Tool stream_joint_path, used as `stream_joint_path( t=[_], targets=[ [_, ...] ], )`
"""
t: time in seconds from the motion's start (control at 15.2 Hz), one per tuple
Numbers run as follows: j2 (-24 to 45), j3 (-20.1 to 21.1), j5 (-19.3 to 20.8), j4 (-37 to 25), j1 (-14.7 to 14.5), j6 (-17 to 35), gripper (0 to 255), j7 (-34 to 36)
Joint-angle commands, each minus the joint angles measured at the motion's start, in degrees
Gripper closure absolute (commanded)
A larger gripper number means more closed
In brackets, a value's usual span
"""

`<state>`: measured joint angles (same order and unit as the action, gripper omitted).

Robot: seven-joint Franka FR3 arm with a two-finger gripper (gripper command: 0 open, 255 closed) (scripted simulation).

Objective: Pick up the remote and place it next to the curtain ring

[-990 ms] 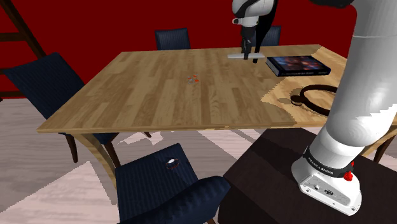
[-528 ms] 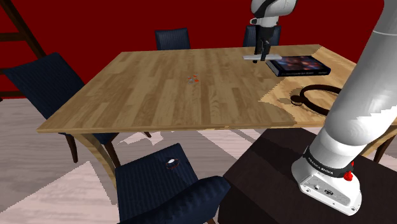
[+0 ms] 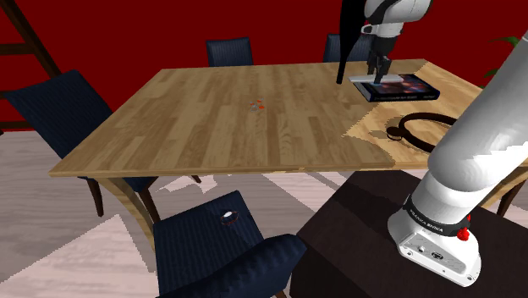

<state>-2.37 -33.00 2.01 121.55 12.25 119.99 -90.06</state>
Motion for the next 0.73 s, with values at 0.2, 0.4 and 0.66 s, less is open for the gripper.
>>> stream_joint_path(
  t=[0.2, 0.4, 0.66],
  targets=[
    [-4.00, -3.14, 2.80, 3.75, 3.18, 0.58, 255, -4.84],
    [-5.60, -5.29, 4.13, 4.96, 5.14, 0.64, 255, -8.18],
    [-6.89, -8.41, 5.44, 5.67, 7.71, 0.61, 255, -13.10]
  ],
)
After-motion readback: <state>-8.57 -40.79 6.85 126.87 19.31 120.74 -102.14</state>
